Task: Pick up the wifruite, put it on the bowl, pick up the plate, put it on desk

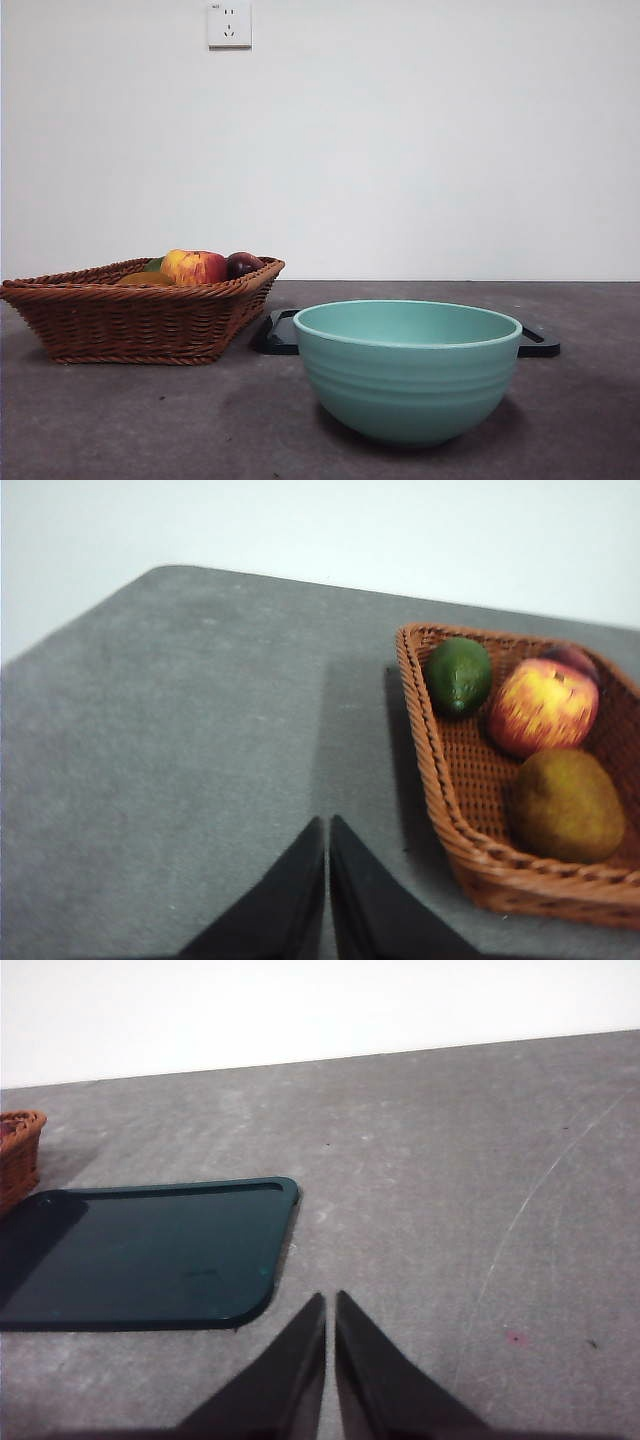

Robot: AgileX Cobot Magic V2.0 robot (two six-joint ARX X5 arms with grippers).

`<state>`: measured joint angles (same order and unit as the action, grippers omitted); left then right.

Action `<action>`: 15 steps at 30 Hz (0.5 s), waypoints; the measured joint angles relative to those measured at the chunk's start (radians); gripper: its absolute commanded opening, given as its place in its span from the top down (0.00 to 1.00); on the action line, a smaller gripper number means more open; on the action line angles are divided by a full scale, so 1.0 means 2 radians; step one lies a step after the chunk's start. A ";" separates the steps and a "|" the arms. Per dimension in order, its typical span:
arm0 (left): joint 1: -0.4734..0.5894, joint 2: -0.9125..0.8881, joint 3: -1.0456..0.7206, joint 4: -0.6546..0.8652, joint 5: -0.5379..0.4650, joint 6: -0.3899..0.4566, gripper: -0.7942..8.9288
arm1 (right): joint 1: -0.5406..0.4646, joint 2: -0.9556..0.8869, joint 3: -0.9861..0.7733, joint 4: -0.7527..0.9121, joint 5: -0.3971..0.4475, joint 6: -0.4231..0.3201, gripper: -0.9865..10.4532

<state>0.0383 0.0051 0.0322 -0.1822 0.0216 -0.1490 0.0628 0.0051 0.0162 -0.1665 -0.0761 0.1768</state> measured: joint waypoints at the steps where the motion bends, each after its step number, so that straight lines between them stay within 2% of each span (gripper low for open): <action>1: 0.000 0.000 0.000 0.000 0.000 -0.012 0.91 | 0.000 0.000 0.000 0.000 0.000 0.004 0.91; 8: 0.000 0.000 0.000 0.000 0.002 -0.074 0.91 | 0.000 0.000 0.000 0.001 -0.009 0.023 0.91; 15: 0.000 0.001 0.014 -0.014 0.026 -0.101 0.91 | 0.000 0.000 0.029 -0.005 -0.014 0.035 0.91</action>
<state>0.0383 0.0067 0.0593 -0.2108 0.0742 -0.3508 0.0628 0.0059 0.0738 -0.1757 -0.1043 0.2462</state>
